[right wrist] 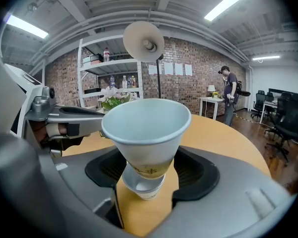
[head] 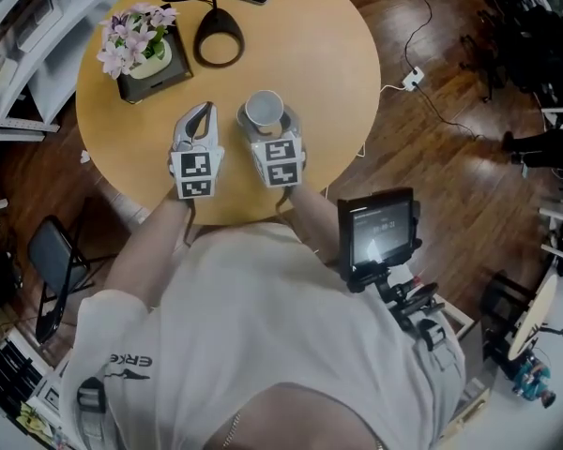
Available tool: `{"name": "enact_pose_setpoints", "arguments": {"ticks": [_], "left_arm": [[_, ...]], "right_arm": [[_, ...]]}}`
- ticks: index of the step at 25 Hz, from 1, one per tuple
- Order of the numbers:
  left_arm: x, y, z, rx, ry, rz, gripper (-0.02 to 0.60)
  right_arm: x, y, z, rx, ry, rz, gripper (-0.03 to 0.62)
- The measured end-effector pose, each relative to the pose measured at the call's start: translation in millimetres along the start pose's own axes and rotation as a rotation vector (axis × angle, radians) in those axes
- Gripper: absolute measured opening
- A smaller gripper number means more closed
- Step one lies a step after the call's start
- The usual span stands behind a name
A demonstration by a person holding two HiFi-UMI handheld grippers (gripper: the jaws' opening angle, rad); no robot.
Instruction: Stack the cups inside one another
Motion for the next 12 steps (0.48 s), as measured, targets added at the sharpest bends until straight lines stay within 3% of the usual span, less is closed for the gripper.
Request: {"name": "enact_pose_setpoints", "arguments": {"ticks": [12], "left_arm": [[11,25,-12,0.046,0.009,0.017,0.002]], "right_arm": [[15,12,-24,0.051,-0.025,-0.007,0.314]]}}
Point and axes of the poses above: the fingertips, and each gripper's own axes: z backward along the fingers, x to its left, y out of its underside, the point moved 7 cm from there along z, backward along the fingers, and after that the axes turned 15 degrees about x, right-handed, at the moved point
